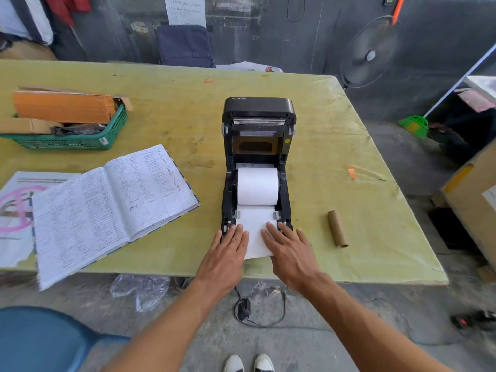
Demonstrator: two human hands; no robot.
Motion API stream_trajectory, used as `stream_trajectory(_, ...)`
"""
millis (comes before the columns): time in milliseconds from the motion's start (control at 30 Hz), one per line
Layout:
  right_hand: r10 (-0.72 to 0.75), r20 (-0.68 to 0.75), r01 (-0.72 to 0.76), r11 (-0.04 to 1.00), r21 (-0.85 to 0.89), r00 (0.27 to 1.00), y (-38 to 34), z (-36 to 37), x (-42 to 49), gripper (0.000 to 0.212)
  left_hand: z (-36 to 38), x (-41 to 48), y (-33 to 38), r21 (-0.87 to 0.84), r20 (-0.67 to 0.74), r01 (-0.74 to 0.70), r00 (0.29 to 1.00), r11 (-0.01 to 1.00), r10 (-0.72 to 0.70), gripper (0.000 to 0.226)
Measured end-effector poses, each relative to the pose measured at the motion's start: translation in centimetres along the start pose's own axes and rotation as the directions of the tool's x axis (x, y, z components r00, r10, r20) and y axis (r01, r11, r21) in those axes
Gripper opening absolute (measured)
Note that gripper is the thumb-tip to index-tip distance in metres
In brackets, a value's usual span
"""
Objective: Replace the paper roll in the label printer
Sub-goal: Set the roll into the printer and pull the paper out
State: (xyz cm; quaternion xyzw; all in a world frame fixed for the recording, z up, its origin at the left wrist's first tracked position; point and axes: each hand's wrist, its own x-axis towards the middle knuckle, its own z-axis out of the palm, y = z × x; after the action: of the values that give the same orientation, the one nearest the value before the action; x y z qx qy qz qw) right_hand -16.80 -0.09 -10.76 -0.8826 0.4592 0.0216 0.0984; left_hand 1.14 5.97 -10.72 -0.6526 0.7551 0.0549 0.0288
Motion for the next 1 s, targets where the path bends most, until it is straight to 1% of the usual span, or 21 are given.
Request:
stream_trajectory(267, -0.055, 0.027, 0.056, 0.998, -0.010, 0.998, 0.1, 0.6, -1.2, 0.065, 0.8, -1.0, 0.4, -0.005, 0.001, -0.009, 1.000, 1.000, 0.009, 0.061)
stream_trajectory(500, -0.048, 0.099, 0.050, 0.999, -0.016, 0.994, 0.2, 0.2, -1.6, 0.067, 1.5, -1.0, -0.1, -0.007, 0.008, -0.035, 0.999, 0.999, 0.035, 0.063)
stream_trajectory(600, -0.071, 0.128, 0.073, 0.997, -0.012, 0.989, 0.6, -0.4, -1.6, 0.074, 1.7, -0.9, 0.1, 0.001, 0.029, -0.034, 0.999, 0.999, 0.034, 0.065)
stream_trajectory(633, -0.079, 0.142, 0.079, 0.997, 0.009, 0.987, 0.8, -0.8, -1.7, 0.080, 1.6, -1.0, 0.3, 0.007, 0.043, -0.043, 0.998, 0.999, 0.043, 0.068)
stream_trajectory(700, -0.077, 0.155, 0.057, 0.990, 0.127, 0.985, 0.9, -1.9, -1.6, 0.085, 1.0, -0.9, 0.1, -0.013, 0.030, -0.069, 0.997, 0.998, 0.070, 0.075)
stream_trajectory(767, -0.027, 0.149, -0.016, 0.960, 0.278, 0.988, 1.1, -3.0, -0.9, 0.078, -0.1, -0.6, -0.3, -0.085, -0.029, -0.092, 0.996, 0.992, 0.090, 0.075)
stream_trajectory(800, 0.007, 0.133, -0.051, 0.943, 0.329, 0.991, 1.1, -3.4, -0.4, 0.069, -0.6, -0.5, -0.4, -0.106, -0.071, -0.108, 0.992, 0.988, 0.101, 0.068)
stream_trajectory(833, 0.042, 0.104, -0.075, 0.936, 0.345, 0.994, 1.1, -3.6, 0.2, 0.058, -1.1, -0.3, -0.4, -0.126, -0.105, -0.120, 0.989, 0.985, 0.107, 0.058)
stream_trajectory(900, 0.083, 0.020, -0.085, 0.962, 0.261, 0.996, 0.9, -3.7, 1.3, 0.038, -2.1, 0.1, -0.6, -0.244, -0.150, -0.117, 0.985, 0.963, 0.082, 0.041)
stream_trajectory(933, 0.085, -0.009, -0.081, 0.978, 0.192, 0.996, 0.7, -3.7, 1.9, 0.032, -2.6, 0.3, -0.8, -0.315, -0.166, -0.114, 0.984, 0.942, 0.064, 0.039)
stream_trajectory(967, 0.079, -0.026, -0.075, 0.988, 0.136, 0.997, 0.5, -3.5, 2.3, 0.031, -3.0, 0.6, -1.0, -0.363, -0.177, -0.105, 0.983, 0.926, 0.042, 0.040)
stream_trajectory(1000, 0.064, -0.032, -0.060, 0.994, 0.091, 0.997, 0.4, -3.3, 2.5, 0.035, -3.5, 0.9, -1.2, -0.379, -0.173, -0.087, 0.985, 0.921, 0.022, 0.043)
